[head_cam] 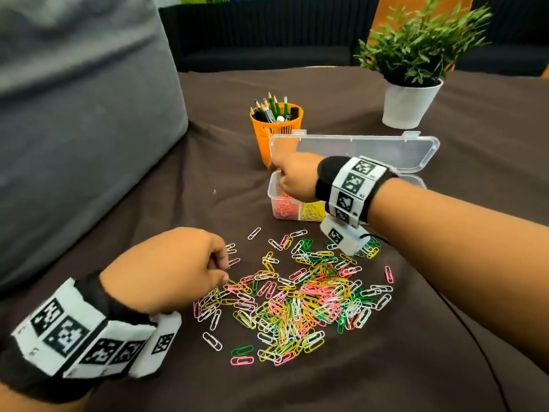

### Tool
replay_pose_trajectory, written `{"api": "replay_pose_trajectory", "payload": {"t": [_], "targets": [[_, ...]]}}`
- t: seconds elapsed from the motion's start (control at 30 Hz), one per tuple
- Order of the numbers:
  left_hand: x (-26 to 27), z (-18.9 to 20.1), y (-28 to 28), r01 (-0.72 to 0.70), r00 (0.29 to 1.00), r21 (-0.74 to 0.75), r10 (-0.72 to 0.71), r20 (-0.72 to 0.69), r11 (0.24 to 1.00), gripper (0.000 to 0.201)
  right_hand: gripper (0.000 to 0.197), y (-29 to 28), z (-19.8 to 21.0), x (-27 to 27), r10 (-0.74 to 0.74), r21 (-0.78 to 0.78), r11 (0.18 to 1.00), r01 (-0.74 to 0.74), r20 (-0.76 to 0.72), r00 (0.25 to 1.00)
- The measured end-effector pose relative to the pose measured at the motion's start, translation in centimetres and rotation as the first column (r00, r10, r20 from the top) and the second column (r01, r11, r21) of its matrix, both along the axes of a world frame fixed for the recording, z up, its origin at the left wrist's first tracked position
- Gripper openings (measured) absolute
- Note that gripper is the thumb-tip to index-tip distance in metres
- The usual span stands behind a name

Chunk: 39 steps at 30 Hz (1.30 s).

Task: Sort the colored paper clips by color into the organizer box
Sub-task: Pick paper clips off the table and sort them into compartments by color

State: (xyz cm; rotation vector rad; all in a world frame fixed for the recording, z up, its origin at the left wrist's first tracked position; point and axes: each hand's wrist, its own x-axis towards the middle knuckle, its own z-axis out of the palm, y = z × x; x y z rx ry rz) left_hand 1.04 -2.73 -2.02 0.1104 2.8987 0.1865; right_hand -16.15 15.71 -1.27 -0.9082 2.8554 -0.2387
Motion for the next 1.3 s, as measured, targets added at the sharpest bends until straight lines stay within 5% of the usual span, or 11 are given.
{"api": "replay_pose_trajectory", "payload": {"t": [0.13,0.3,0.47,0.77,0.9,1.07,1.17,1.3], "targets": [[-2.1,-1.0,0.1,0.007,0.999,0.008,-0.006,-0.051,1.0,0.004,0.044,1.2,-0.1,0.4,-0.018,0.039,0.999,0.019,-0.028,0.999],[-6.9,-2.1,0.1,0.057,0.995,-0.091,-0.065,-0.081,0.994,0.012,0.015,2.6,0.3,3.8,0.106,-0.079,0.989,-0.122,-0.188,0.977],[-9.6,-1.8,-1.6,0.058,0.998,-0.185,-0.053,0.035,0.981,0.015,0.027,2.7,-1.5,5.0,0.099,0.175,0.979,-0.103,0.03,0.995],[-8.9,-3.3,-2.2,0.087,0.993,-0.048,-0.083,0.078,0.995,0.006,0.028,0.7,-3.2,4.6,0.236,0.497,0.839,-0.22,0.032,0.971],[-8.9,-3.1,-2.6,0.034,0.997,0.031,-0.036,0.061,0.999,0.005,0.018,1.3,-3.3,4.4,0.105,0.294,0.948,-0.12,0.065,0.992],[-9.2,-2.5,-3.4,-0.055,0.995,0.363,0.018,0.102,0.93,0.018,0.021,0.6,-2.8,4.4,0.008,-0.013,1.0,-0.006,0.113,0.994],[-9.4,-2.5,-3.0,-0.102,0.985,0.361,0.043,0.168,0.927,0.02,0.018,-1.1,-2.7,4.5,-0.015,-0.003,1.0,0.016,0.196,0.98],[-8.9,-3.2,-2.5,0.025,0.996,0.111,-0.035,0.087,0.993,0.014,0.024,-2.8,-3.9,5.0,0.02,0.233,0.971,-0.045,0.107,0.994]]}}
